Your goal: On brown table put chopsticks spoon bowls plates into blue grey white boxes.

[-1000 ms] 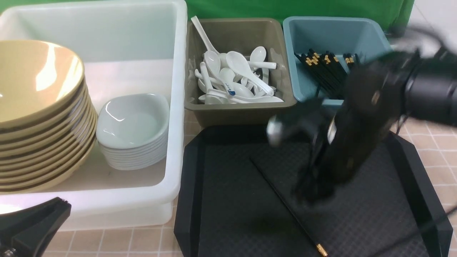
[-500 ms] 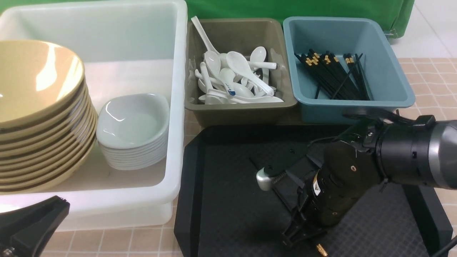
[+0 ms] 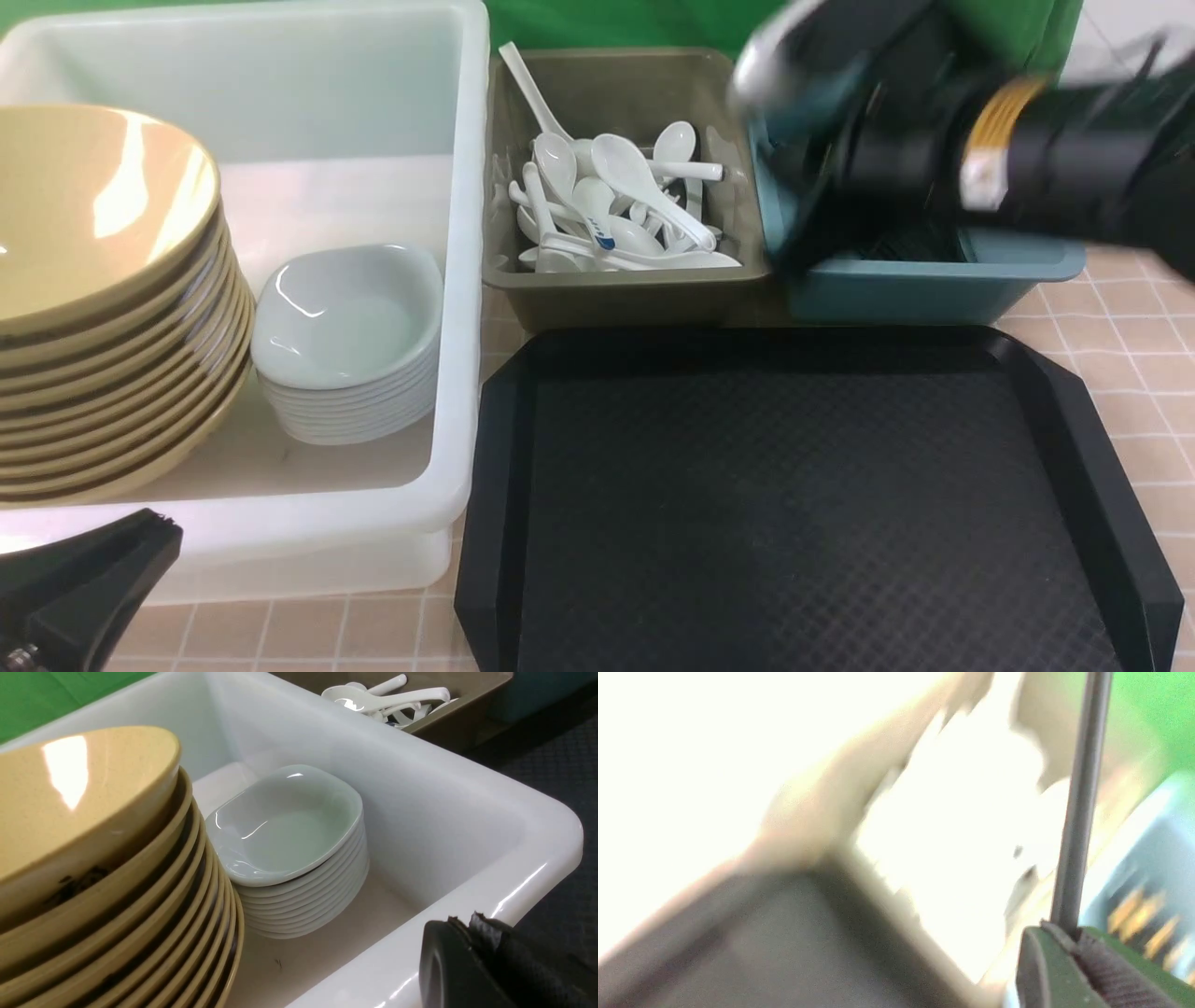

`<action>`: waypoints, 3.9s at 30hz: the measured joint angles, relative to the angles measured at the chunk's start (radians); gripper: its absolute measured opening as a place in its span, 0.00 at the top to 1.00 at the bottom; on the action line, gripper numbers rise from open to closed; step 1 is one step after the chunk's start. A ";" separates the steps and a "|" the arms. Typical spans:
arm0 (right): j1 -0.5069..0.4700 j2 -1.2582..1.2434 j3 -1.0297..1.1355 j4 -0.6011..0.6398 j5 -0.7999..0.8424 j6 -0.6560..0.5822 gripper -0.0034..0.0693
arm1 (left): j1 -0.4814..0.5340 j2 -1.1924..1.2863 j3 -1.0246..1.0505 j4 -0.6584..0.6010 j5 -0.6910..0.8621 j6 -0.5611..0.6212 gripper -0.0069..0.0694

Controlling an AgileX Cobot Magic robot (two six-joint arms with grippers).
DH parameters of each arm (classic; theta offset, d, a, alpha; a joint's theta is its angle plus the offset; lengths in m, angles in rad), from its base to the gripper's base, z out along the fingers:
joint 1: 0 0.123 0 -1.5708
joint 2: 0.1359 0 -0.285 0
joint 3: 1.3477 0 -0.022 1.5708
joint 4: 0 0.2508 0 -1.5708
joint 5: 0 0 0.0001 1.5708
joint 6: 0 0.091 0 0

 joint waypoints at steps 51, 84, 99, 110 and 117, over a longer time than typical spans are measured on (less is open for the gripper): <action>-0.060 -0.801 0.940 -0.056 0.075 0.718 0.90 | 0.000 0.000 0.000 0.019 -0.010 -0.002 0.90; -0.617 -1.413 1.170 0.355 0.087 -0.137 0.89 | -0.001 0.000 0.000 0.010 -0.009 -0.002 0.90; -0.617 -1.413 1.170 0.357 0.089 -0.137 0.88 | -0.001 -0.003 0.001 0.010 -0.009 -0.002 0.90; -0.617 -1.414 1.170 0.357 0.092 -0.137 0.87 | 0.221 -0.241 0.163 -0.061 -0.041 -0.031 0.90; -0.617 -1.414 1.170 0.359 0.092 -0.137 0.86 | 0.382 -0.246 0.292 -0.209 -0.075 -0.087 0.90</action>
